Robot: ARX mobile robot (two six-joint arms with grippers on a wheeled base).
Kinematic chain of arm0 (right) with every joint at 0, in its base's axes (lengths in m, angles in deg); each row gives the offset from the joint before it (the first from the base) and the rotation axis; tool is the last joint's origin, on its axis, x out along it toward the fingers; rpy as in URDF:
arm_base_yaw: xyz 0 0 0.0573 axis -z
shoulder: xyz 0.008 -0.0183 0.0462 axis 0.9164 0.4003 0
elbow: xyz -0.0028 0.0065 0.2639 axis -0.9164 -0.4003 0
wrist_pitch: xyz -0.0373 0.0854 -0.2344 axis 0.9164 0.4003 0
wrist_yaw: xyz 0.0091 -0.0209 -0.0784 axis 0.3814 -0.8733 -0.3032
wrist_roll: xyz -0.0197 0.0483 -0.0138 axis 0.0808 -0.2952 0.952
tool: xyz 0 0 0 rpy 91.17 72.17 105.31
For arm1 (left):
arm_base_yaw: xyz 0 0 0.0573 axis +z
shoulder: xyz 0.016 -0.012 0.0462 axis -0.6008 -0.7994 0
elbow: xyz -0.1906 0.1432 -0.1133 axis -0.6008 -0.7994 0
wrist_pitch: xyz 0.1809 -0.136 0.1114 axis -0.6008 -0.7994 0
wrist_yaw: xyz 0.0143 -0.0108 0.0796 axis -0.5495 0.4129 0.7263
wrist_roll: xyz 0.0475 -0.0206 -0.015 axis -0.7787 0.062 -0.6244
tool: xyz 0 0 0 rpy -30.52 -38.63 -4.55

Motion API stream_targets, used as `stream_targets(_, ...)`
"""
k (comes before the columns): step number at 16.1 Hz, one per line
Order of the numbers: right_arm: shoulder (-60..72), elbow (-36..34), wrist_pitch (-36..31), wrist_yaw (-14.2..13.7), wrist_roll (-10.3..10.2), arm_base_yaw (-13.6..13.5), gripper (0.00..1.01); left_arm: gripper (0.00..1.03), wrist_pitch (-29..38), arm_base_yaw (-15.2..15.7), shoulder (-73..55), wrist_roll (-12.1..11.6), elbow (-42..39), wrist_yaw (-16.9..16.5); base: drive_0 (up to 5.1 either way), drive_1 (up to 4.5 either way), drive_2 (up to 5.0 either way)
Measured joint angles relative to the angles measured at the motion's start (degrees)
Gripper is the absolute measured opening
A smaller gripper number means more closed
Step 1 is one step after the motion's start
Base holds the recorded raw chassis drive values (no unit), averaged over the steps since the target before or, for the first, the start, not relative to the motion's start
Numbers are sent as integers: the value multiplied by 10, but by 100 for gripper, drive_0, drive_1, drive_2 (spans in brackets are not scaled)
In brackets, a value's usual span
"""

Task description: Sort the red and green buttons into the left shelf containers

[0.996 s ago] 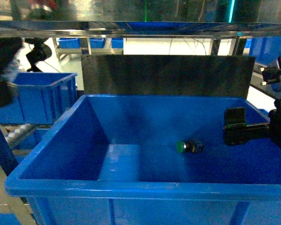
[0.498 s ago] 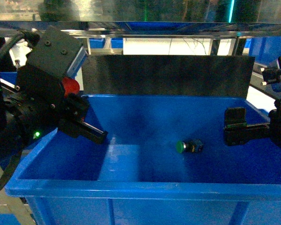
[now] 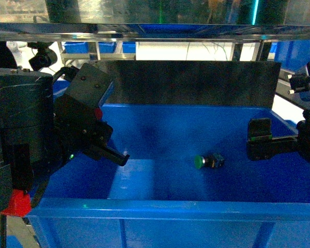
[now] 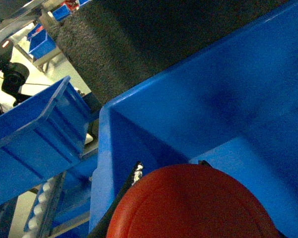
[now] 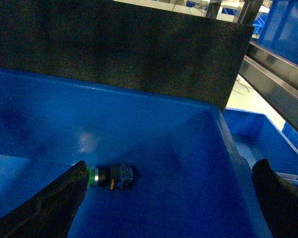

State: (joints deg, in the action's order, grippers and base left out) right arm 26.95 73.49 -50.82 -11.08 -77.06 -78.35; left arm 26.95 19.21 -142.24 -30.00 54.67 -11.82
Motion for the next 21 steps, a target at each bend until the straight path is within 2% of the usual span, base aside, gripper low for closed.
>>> stream_targets(5,0,0,0,0,0,0,98,25,-3,5,-6,1,10,-3,0,0,0)
stream_targets(7,0,0,0,0,0,0,98,34,-3,5,-6,2,10,-3,0,0,0)
stream_targets(8,0,0,0,0,0,0,98,41,-3,5,-6,2,10,-3,0,0,0)
stream_targets(13,0,0,0,0,0,0,98,97,-2,5,-6,2,10,-3,0,0,0)
stream_targets(21,0,0,0,0,0,0,98,98,-2,5,-6,2,10,-3,0,0,0)
